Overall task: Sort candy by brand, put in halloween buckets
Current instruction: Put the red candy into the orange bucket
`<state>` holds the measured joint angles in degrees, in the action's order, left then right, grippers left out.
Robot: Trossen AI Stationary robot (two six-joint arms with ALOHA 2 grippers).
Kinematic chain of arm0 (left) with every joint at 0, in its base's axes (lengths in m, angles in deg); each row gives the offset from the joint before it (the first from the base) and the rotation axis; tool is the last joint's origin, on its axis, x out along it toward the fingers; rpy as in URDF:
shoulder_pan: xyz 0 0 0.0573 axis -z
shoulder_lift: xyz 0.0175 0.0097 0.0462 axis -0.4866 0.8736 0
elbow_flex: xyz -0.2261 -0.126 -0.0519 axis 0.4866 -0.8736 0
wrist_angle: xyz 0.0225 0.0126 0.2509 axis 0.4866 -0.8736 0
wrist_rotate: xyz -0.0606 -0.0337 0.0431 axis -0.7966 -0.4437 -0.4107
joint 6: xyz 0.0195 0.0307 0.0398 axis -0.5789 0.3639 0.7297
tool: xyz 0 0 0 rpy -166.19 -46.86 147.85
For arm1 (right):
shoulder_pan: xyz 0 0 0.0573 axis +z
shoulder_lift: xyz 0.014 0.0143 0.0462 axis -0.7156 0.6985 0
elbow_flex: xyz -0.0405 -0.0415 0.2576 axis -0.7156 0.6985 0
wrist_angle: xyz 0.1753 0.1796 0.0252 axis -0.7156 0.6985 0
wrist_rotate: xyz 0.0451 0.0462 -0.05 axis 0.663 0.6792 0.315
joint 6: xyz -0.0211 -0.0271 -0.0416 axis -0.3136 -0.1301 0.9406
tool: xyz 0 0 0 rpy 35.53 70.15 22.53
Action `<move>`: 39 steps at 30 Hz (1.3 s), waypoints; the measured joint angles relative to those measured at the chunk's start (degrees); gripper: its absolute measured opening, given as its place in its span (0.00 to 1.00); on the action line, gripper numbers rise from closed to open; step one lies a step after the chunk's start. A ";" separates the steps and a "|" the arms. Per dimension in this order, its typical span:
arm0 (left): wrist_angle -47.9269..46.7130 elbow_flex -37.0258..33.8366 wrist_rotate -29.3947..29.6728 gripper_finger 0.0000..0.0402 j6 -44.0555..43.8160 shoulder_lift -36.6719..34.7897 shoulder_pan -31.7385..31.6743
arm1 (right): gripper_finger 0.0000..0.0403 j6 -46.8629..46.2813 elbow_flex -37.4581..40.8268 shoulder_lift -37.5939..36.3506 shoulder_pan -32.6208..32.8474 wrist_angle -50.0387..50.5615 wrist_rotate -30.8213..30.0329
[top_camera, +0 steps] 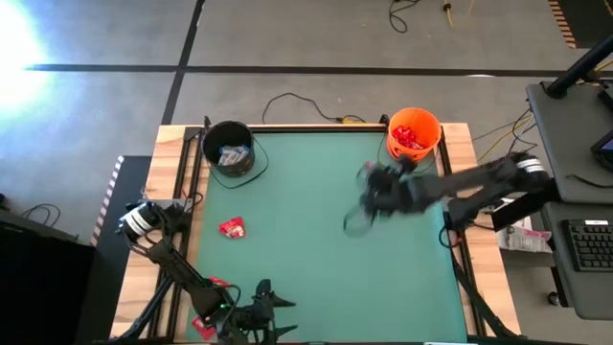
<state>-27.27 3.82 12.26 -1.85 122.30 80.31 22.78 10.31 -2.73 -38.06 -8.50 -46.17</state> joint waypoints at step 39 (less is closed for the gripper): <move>-80.58 -3.28 -28.69 0.63 -43.96 -12.87 -25.34 | 0.66 20.76 17.48 -31.61 -29.28 -25.23 55.62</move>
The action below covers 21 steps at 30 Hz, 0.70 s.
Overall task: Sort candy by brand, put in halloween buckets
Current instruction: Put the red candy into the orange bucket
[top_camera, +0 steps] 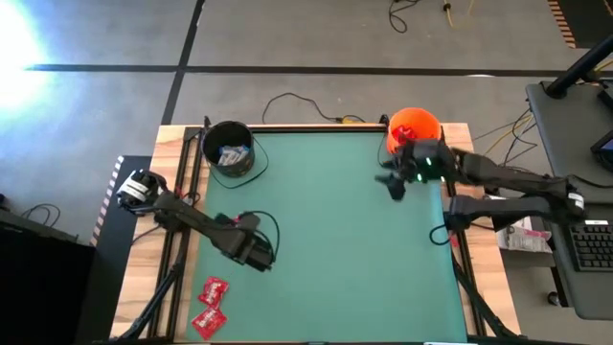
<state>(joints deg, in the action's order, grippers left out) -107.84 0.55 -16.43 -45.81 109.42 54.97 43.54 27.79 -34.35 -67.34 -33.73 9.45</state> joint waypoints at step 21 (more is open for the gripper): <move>13.60 -16.10 9.35 0.51 -27.72 0.09 -0.91 | 0.55 -11.97 8.07 2.88 43.13 -20.36 -8.44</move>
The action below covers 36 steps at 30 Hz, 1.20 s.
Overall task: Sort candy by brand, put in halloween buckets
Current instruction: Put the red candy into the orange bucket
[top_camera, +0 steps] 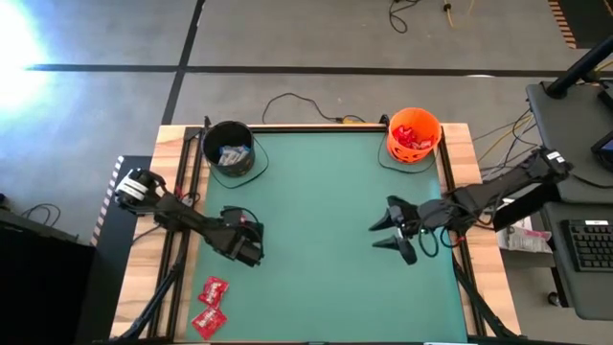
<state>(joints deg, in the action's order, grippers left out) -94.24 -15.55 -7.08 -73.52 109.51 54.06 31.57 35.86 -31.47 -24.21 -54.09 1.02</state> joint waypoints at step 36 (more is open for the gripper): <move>97.69 2.67 13.15 0.36 74.77 20.75 0.40 | 0.55 15.67 -10.83 45.65 -0.51 -17.88 -9.03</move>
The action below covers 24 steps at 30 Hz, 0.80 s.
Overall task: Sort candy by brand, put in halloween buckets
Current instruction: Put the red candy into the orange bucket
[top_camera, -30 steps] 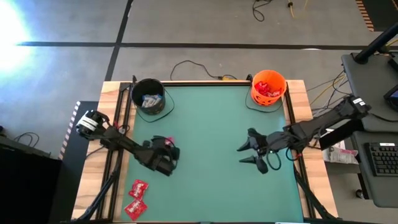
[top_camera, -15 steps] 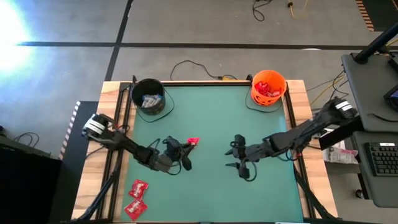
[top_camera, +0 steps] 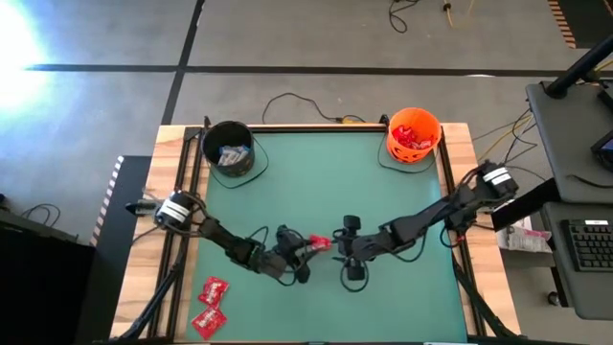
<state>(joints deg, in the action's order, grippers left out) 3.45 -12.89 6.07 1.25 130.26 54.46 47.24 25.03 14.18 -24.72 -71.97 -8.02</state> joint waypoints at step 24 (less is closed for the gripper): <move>-29.96 0.14 4.57 0.48 1.54 -21.83 9.90 | 0.07 8.52 -21.70 14.78 -8.23 25.27 -1.06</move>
<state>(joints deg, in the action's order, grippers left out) -26.51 -12.74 10.64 2.79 108.42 64.36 55.76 3.33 28.97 -32.95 -46.71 -9.08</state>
